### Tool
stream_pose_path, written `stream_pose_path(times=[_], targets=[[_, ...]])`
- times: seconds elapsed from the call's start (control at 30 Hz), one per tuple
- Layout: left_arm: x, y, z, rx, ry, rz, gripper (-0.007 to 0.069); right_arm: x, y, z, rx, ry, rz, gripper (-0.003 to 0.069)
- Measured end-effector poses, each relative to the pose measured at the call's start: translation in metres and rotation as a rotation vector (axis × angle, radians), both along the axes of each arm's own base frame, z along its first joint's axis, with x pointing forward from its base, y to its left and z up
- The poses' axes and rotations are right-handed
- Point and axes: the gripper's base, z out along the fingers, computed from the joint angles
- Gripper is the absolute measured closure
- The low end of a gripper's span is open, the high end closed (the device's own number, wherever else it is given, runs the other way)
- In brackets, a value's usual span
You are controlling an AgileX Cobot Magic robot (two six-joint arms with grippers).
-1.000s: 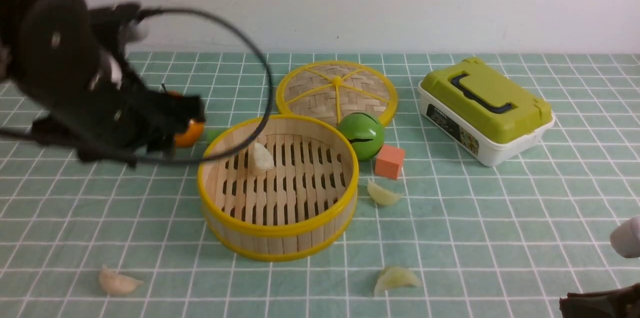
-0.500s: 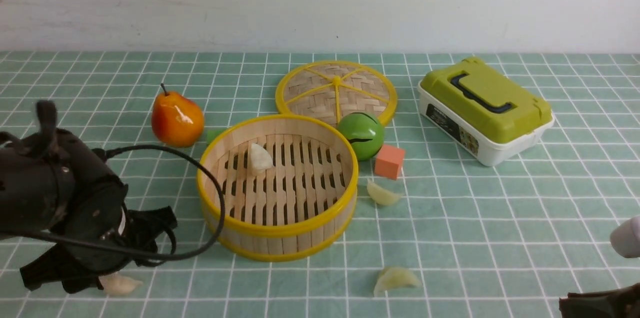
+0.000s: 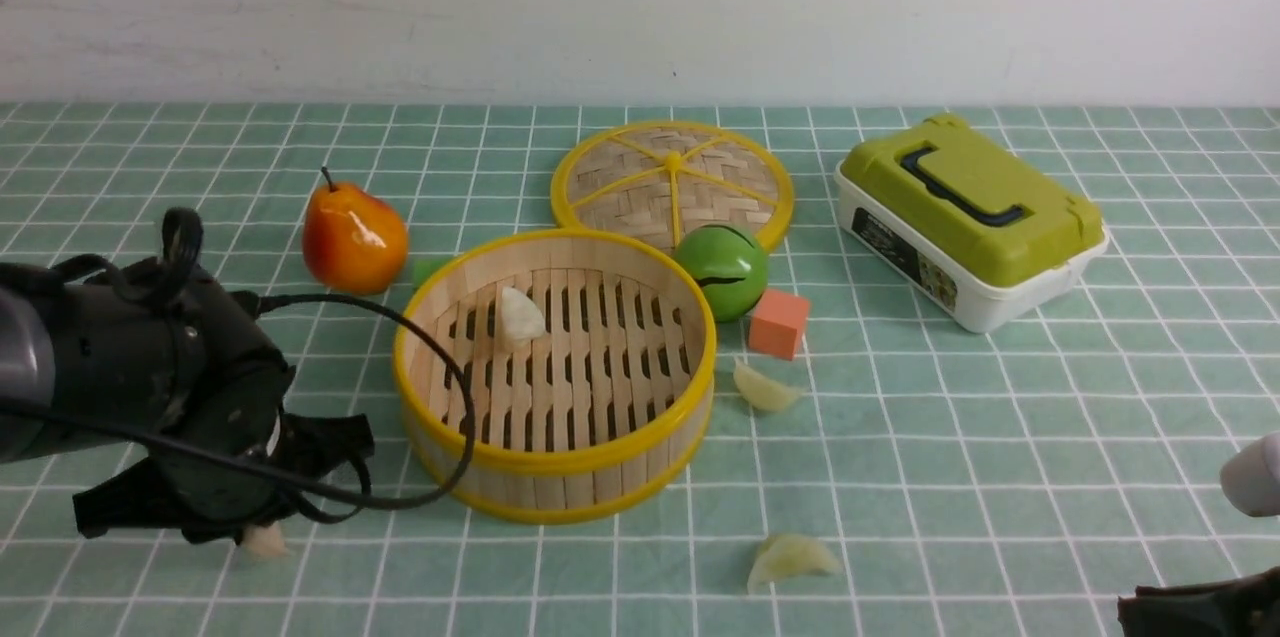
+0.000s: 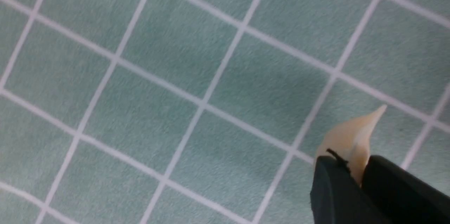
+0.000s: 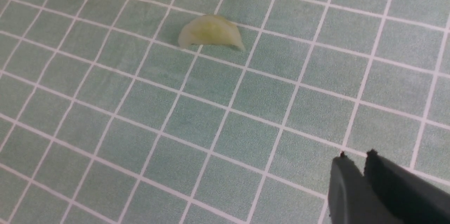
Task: Put the dumplings into the steamer on the table with the blue tablecloth.
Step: 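Reach for and grasp a dumpling on the table with the left gripper, then place the dumpling into the bamboo steamer basket with the left gripper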
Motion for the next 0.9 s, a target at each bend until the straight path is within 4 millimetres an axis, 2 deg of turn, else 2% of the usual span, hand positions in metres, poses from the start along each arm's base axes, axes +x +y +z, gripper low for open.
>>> stream_pose_path(times=[0.07,0.13,0.27,0.37,0.43,0.47,0.5,0.6,0.63,0.7,0.8,0.9], targets=[[0.003,-0.003,0.014,-0.017,-0.029,-0.037,0.0545,0.000,0.000,0.000,0.000,0.000,0.000,0.0582],[0.011,-0.010,0.049,-0.070,-0.112,-0.103,0.0545,0.000,0.000,0.000,0.000,0.000,0.000,0.0582],[0.031,-0.028,0.106,-0.164,-0.240,-0.248,0.0545,0.001,0.000,0.000,0.000,-0.007,-0.004,0.0582],[0.051,-0.044,0.125,-0.227,-0.278,-0.350,0.0545,0.001,0.000,0.000,0.000,-0.007,-0.004,0.0581],[0.073,-0.064,0.123,-0.271,-0.257,-0.437,0.0545,0.001,0.000,0.000,0.000,-0.007,-0.004,0.0578],[0.076,-0.067,0.118,-0.273,-0.245,-0.451,0.0545,0.001,0.000,0.000,0.000,-0.007,-0.004,0.0578],[0.092,-0.083,0.110,-0.274,-0.218,-0.512,0.0547,0.001,0.000,0.000,0.000,-0.008,-0.004,0.0575],[0.107,-0.104,0.092,-0.257,-0.166,-0.575,0.0547,0.001,0.000,0.000,0.000,-0.008,-0.005,0.0575],[0.117,-0.117,0.075,-0.237,-0.122,-0.603,0.0547,0.001,0.000,0.001,0.000,-0.010,-0.006,0.0575],[0.129,-0.134,0.059,-0.205,-0.075,-0.610,0.0552,0.001,0.000,0.001,0.000,-0.011,-0.006,0.0575],[0.140,-0.143,0.048,-0.161,-0.060,-0.593,0.0557,0.001,0.000,0.001,-0.001,-0.011,-0.006,0.0575],[0.147,-0.143,0.040,-0.120,-0.033,-0.582,0.0551,0.000,0.000,0.000,-0.001,-0.006,-0.003,0.0575]])
